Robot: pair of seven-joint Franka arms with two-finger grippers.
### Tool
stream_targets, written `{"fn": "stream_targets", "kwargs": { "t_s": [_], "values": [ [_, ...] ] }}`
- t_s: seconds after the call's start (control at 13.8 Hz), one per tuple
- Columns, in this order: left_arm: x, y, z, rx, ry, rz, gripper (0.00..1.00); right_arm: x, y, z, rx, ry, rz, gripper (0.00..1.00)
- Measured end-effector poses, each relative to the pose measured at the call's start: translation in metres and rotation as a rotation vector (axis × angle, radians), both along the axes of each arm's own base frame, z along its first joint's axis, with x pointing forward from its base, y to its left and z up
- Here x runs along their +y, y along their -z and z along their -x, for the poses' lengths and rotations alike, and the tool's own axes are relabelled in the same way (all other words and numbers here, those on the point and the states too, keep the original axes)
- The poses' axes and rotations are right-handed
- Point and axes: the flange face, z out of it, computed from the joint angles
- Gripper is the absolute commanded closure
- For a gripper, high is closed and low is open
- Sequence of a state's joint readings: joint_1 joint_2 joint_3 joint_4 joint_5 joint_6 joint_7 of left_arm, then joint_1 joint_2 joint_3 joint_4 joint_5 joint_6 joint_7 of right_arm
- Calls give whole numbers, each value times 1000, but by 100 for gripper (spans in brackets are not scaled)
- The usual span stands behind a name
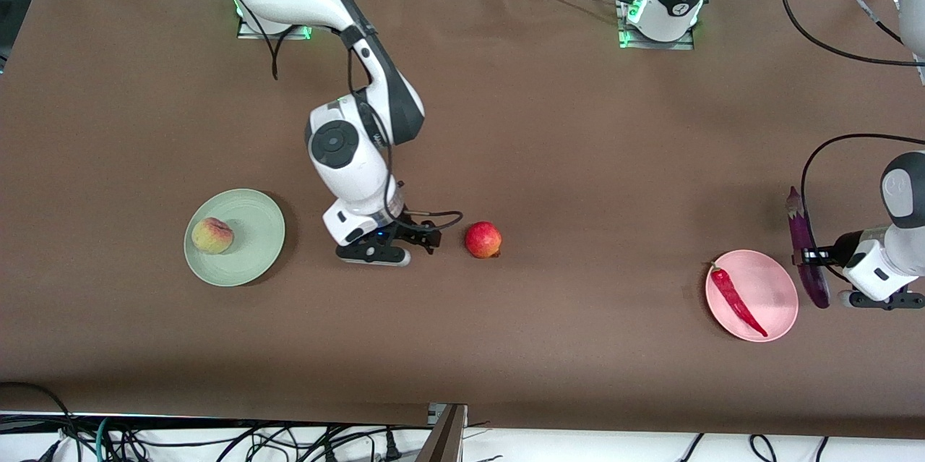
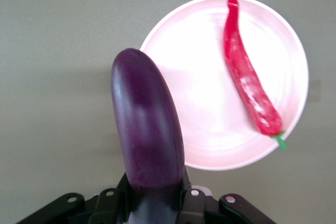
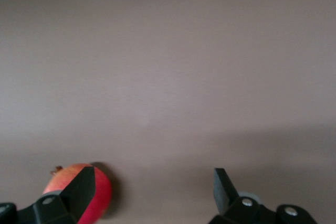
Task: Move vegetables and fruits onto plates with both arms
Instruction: 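Place the eggplant on the pink plate while the right gripper reaches the pomegranate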
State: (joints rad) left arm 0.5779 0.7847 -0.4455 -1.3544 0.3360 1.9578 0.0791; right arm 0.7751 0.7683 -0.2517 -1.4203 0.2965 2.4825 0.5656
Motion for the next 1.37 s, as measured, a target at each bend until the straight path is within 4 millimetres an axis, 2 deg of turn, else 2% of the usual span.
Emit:
{"fn": "stream_targets", "kwargs": {
  "t_s": [0.14,0.36,0.43,0.58,0.72,0.94,1.16,1.23,1.37],
  "values": [
    [-9,18,-5,-12,4,13,100,28,18,14,-39,27,-30,1],
    [-38,35,-13,-12,-10,21,100,58,32,33,-59,14,-44,1],
    [-44,39,-15,-14,-12,23,78,67,35,40,-56,15,-46,1],
    [-47,49,-16,-24,-13,29,19,85,40,50,-66,16,-33,1],
    [-45,54,-17,-27,-16,32,0,99,45,55,-89,33,-16,1],
    [-50,48,-21,-44,-11,32,0,108,54,53,-108,41,-8,1],
    [-55,29,-27,-64,-5,29,0,115,60,51,-118,32,-10,1],
    [-57,14,-26,-51,-1,26,0,118,63,52,-120,27,-10,1],
    [-67,-41,-21,-16,15,6,0,122,69,54,-121,20,-7,1]
  ]
}}
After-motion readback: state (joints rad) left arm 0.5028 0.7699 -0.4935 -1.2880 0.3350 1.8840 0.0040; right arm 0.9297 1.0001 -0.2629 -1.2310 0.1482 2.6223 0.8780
